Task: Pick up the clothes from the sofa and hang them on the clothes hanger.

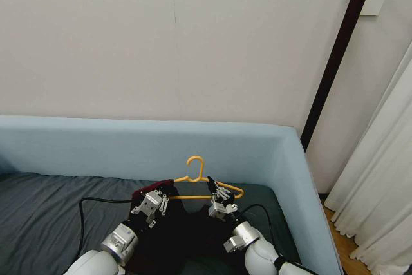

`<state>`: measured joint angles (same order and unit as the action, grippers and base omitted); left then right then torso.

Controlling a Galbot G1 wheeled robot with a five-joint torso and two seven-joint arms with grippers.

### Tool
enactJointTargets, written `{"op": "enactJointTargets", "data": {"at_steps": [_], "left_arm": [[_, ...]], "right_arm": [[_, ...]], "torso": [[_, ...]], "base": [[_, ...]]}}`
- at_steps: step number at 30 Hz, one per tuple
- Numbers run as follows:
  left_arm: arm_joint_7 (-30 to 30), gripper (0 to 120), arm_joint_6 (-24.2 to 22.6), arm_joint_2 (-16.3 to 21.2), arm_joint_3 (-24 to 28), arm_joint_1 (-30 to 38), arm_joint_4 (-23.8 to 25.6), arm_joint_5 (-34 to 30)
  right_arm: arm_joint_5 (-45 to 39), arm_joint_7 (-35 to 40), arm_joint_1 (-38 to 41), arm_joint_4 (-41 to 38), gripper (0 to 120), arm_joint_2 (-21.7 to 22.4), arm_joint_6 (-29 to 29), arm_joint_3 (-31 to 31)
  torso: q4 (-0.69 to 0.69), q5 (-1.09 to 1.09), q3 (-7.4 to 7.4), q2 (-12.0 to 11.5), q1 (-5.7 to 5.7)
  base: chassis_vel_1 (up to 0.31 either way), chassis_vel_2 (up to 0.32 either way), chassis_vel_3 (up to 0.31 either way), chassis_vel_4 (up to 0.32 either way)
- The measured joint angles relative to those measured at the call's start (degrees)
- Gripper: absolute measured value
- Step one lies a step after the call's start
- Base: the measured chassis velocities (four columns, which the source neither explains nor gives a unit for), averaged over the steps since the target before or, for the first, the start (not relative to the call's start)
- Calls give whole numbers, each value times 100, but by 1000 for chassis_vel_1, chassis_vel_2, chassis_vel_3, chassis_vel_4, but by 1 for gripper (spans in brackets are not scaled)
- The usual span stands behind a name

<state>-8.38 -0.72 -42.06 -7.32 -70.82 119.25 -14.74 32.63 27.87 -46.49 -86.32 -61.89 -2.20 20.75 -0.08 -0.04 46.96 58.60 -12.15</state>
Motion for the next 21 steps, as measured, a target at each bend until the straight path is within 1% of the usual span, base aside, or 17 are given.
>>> {"op": "enactJointTargets", "data": {"at_steps": [3, 4, 7, 9, 10, 11, 13, 15, 16, 17, 18, 20, 21], "left_arm": [[68, 0, 20, -78, 59, -62, 13, 62], [68, 0, 20, -78, 59, -62, 13, 62], [108, 0, 61, -127, 62, -159, -3, 169], [118, 0, 73, -166, 62, -233, -61, 291], [118, 0, 73, -166, 62, -233, -61, 291], [118, 0, 78, -194, 67, -265, -103, 368], [115, 0, 82, -251, 106, -303, -171, 488], [107, 0, 83, -298, 153, -311, -206, 548], [107, 0, 83, -298, 153, -311, -206, 548], [101, 0, 84, -330, 182, -307, -233, 578], [98, 0, 86, -346, 197, -296, -252, 588], [96, 0, 101, -357, 208, -283, -279, 599], [96, 0, 101, -357, 208, -283, -279, 599]], "right_arm": [[22, 16, -101, -150, 4, 77, -553, 9], [22, 16, -101, -150, 4, 77, -553, 9], [-293, 13, -155, -297, 4, 210, -866, 93], [-842, 82, -186, -468, 4, 287, -1124, 203], [-842, 82, -186, -468, 4, 287, -1124, 203], [-1267, 145, -201, -585, 4, 323, -1297, 277], [-1851, 229, -220, -779, 4, 371, -1600, 388], [-2277, 304, -224, -944, 4, 411, -1802, 482], [-2277, 304, -224, -944, 4, 411, -1802, 482], [-2600, 380, -226, -1086, 4, 426, -1910, 576], [-2754, 430, -230, -1164, 4, 426, -1939, 620], [-3037, 544, -245, -1286, 4, 397, -2019, 706], [-3037, 544, -245, -1286, 4, 397, -2019, 706]], "torso": [[1, 0, 0, 0, 0], [1, 0, 0, 0, 0], [0, 1, 0, 0, 0], [1, 0, 0, 0, 0], [1, 0, 0, 0, 0], [1, 0, 0, 0, 0], [1, 0, 0, 0, 0], [1, 0, 0, 0, 0], [1, 0, 0, 0, 0], [0, 0, 0, 0, 0], [1, 0, 0, 0, 0], [0, -1, 0, 0, 0], [0, -1, 0, 0, 0]], "base": [[0, 0, 0, 0], [0, 0, 0, 0], [0, 0, 0, 0], [0, 0, 0, 0], [0, 0, 0, 0], [0, 0, 0, 0], [0, 0, 0, 0], [0, 0, 0, 0], [0, 0, 0, 0], [0, 0, 0, 0], [0, 0, 0, 0], [0, 0, 0, 0], [0, 0, 0, 0]]}}
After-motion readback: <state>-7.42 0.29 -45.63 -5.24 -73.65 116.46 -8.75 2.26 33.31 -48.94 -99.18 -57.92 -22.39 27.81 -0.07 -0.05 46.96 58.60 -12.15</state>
